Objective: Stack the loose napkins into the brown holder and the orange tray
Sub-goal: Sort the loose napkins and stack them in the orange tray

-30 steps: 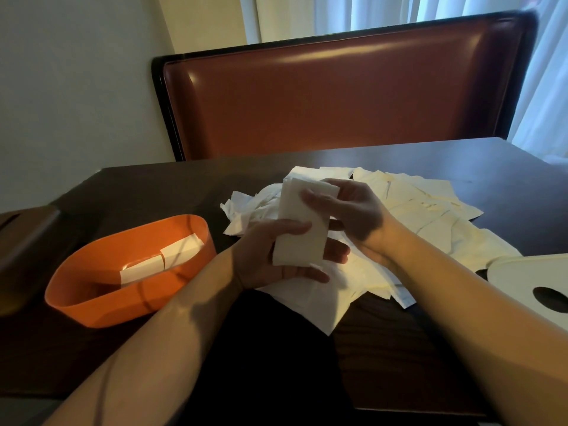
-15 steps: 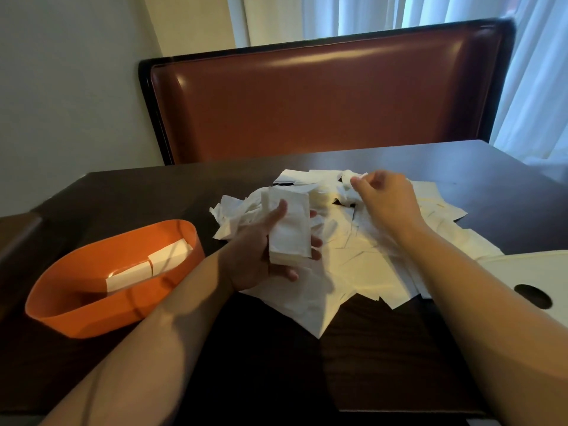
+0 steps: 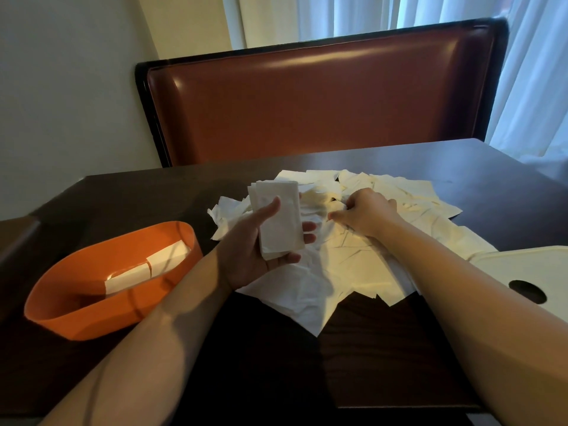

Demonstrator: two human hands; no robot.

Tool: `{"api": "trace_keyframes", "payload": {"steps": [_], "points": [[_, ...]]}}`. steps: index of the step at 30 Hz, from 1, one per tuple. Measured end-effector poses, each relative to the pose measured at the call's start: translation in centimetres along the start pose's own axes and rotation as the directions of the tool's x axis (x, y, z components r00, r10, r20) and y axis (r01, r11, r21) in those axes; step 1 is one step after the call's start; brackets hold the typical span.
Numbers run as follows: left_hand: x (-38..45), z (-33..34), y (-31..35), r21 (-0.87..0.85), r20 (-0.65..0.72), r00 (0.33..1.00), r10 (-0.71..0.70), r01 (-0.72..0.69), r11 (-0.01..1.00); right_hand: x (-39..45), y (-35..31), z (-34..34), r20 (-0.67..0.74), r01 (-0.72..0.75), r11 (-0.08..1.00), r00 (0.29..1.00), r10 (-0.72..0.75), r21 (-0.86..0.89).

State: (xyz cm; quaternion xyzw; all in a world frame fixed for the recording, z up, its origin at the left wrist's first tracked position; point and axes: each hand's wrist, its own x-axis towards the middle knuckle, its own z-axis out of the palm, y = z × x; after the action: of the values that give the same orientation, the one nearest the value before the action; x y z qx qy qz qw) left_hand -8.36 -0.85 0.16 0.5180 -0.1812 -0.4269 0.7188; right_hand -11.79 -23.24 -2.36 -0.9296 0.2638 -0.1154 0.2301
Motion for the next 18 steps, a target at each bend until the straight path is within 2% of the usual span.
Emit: {"api": "trace_keyframes", "payload": {"steps": [2, 4, 5, 7, 9, 13, 16, 18], "points": [[0.0, 0.0, 0.0, 0.011, -0.005, 1.000, 0.009, -0.009, 1.000, -0.1, 0.0, 0.2, -0.019, 0.005, 0.996, 1.000, -0.004, 0.090], [0.1, 0.0, 0.0, 0.019, -0.007, 1.000, 0.025, -0.025, 1.000, -0.3, 0.0, 0.3, -0.072, 0.023, 0.967, 0.997, -0.005, 0.254], [0.1, 0.1, 0.0, 0.019, -0.014, 0.999, 0.032, -0.031, 0.999, -0.4, 0.0, 0.3, -0.095, 0.029, 0.925, 0.995, 0.007, 0.378], [0.2, 0.0, -0.1, 0.010, -0.038, 0.999, 0.031, -0.031, 0.999, -0.6, -0.1, 0.3, -0.107, 0.033, 0.772, 0.993, 0.046, 0.635], [0.3, -0.1, -0.2, 0.000, -0.052, 0.998, 0.024, -0.024, 1.000, -0.8, -0.2, 0.0, -0.059, -0.002, 0.657, 0.996, 0.070, 0.753], [0.4, -0.4, -0.3, 0.015, -0.022, 1.000, 0.007, -0.006, 1.000, -1.2, -0.3, -0.5, -0.012, -0.038, 0.665, 0.997, 0.070, 0.746], [0.4, -0.4, -0.2, 0.030, 0.012, 1.000, -0.012, 0.011, 0.999, -1.1, 0.0, -0.2, -0.147, 0.035, 0.791, 0.987, 0.070, 0.611], [0.4, -0.4, -0.2, 0.033, 0.030, 0.999, -0.018, 0.017, 0.999, -0.9, 0.0, 0.1, -0.221, 0.093, 0.838, 0.975, 0.033, 0.538]]}}
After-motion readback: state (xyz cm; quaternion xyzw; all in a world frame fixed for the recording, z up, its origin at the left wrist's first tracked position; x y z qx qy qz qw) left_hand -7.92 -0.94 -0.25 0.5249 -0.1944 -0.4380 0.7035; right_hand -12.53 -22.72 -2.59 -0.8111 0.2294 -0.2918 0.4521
